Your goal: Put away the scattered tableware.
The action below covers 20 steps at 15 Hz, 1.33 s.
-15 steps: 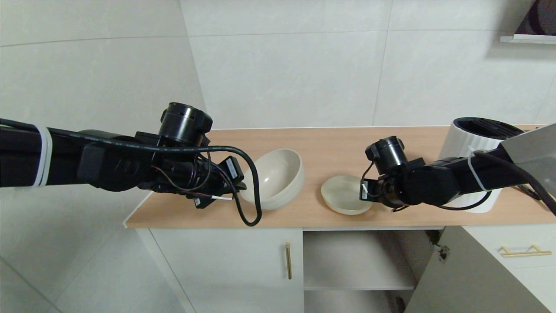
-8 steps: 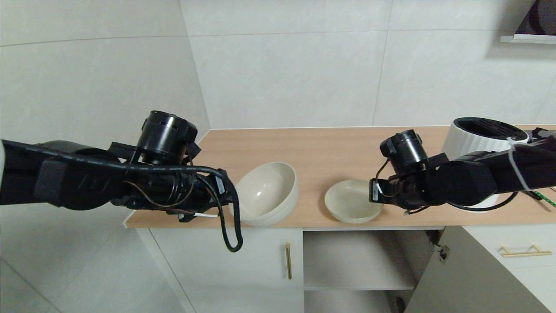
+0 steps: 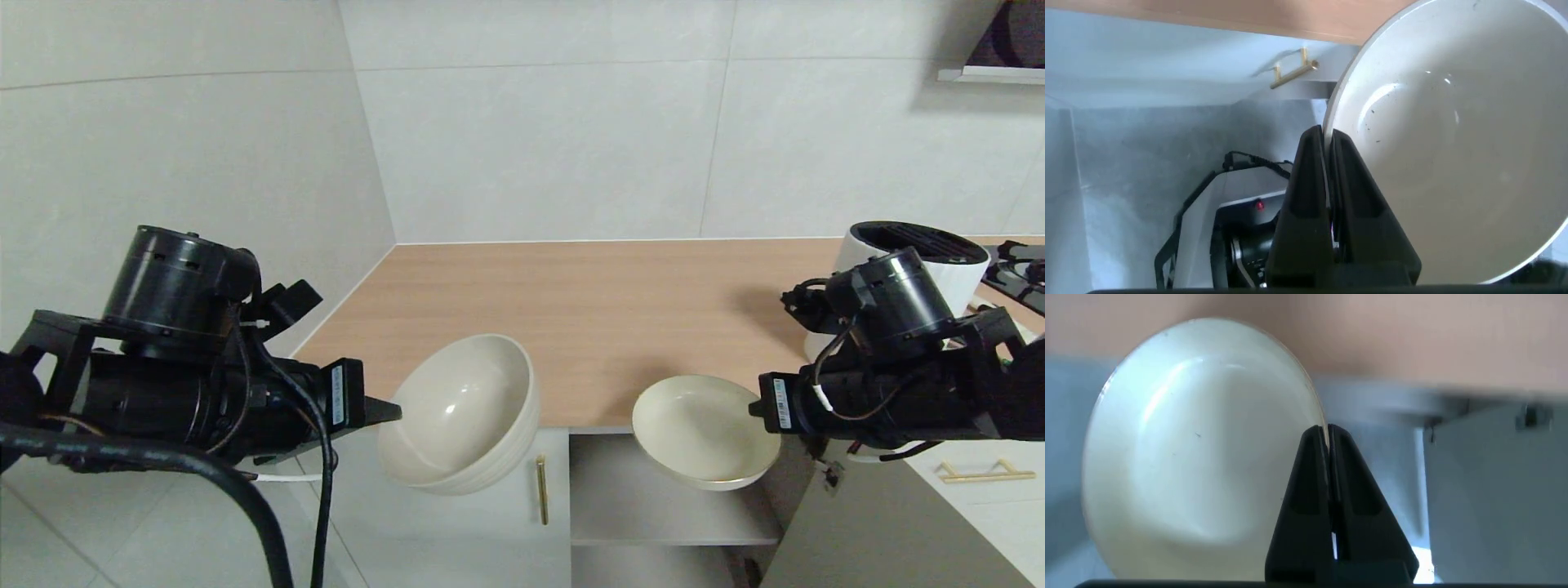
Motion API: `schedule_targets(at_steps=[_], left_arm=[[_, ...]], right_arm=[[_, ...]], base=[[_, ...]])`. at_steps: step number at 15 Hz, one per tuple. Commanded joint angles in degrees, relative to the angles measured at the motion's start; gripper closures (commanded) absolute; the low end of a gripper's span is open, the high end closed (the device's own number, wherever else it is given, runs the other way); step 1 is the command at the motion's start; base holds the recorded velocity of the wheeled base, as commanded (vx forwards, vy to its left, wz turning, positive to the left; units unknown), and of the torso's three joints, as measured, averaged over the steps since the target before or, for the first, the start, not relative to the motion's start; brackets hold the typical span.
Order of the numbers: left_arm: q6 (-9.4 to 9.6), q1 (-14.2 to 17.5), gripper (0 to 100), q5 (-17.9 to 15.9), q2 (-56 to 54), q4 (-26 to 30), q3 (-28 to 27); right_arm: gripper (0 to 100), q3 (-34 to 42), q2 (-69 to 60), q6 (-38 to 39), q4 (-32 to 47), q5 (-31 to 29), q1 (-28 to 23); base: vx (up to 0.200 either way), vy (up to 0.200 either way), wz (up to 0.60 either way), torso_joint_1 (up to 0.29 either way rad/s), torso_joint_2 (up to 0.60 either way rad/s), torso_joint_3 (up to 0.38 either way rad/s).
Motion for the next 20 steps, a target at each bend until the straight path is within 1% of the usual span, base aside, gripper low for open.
schedule_targets(at_steps=[1, 4, 7, 9, 20], left_arm=[[0.13, -0.08, 100, 0.08, -0.8, -0.11, 0.34], [0.22, -0.08, 100, -0.01, 0.52, -0.11, 0.34], [1.01, -0.26, 100, -0.01, 1.49, -0.11, 0.34], [1.71, -0.52, 100, 0.08, 1.4, -0.11, 0.51], [1.8, -0.7, 100, 0.26, 2.54, -0.11, 0.69]], right_arm=[[100, 1.57, -2.86, 0.05, 0.04, 0.18, -0.1], [100, 1.83, -2.77, 0.05, 0.04, 0.1, -0.1], [100, 2.01, -2.33, -0.03, -0.31, 0.1, -1.16], [100, 2.09, -1.54, -0.12, -0.4, -0.26, -1.33], [100, 2.27, 1.36, -0.12, -0.4, -0.52, -2.03]], base=[[0.0, 0.0, 0.0, 0.0, 0.0, 0.0], [0.0, 0.0, 0.0, 0.0, 0.0, 0.0], [-0.2, 0.0, 0.0, 0.014, 0.01, 0.004], [0.0, 0.0, 0.0, 0.0, 0.0, 0.0], [0.0, 0.0, 0.0, 0.0, 0.0, 0.0]])
